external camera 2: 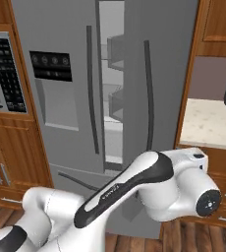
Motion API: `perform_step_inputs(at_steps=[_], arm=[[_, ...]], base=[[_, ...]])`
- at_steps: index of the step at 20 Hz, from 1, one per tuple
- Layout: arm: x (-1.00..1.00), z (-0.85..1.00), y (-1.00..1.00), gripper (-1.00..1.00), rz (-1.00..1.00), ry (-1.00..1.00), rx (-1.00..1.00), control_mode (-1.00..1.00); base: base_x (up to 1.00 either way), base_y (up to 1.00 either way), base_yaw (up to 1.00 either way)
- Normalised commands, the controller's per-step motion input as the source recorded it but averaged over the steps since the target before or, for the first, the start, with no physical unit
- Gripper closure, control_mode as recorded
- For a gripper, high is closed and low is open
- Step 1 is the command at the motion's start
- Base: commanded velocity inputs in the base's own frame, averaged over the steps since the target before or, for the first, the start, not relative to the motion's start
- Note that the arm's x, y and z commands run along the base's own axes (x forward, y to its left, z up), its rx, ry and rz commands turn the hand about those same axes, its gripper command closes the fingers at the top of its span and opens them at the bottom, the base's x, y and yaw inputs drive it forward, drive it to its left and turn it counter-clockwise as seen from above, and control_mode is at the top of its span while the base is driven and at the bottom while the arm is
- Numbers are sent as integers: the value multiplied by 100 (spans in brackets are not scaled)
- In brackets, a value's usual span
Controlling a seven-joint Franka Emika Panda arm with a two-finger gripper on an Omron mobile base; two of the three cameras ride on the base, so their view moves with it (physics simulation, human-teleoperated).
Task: Place one of the steaks on the plate and the other in the bowl. Then place the bowl in the fridge.
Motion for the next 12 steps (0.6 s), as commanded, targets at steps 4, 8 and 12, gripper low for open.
perform_step_inputs(at_steps=[4, 8, 12], arm=[[-79, 4, 72, -100, -25, 5, -34, -100], [-4, 19, 100, -100, -12, 24, -55, -100], [0, 16, 100, -100, -15, 29, -55, -100]], base=[[0, 0, 0], [0, 0, 0], [0, 0, 0]])
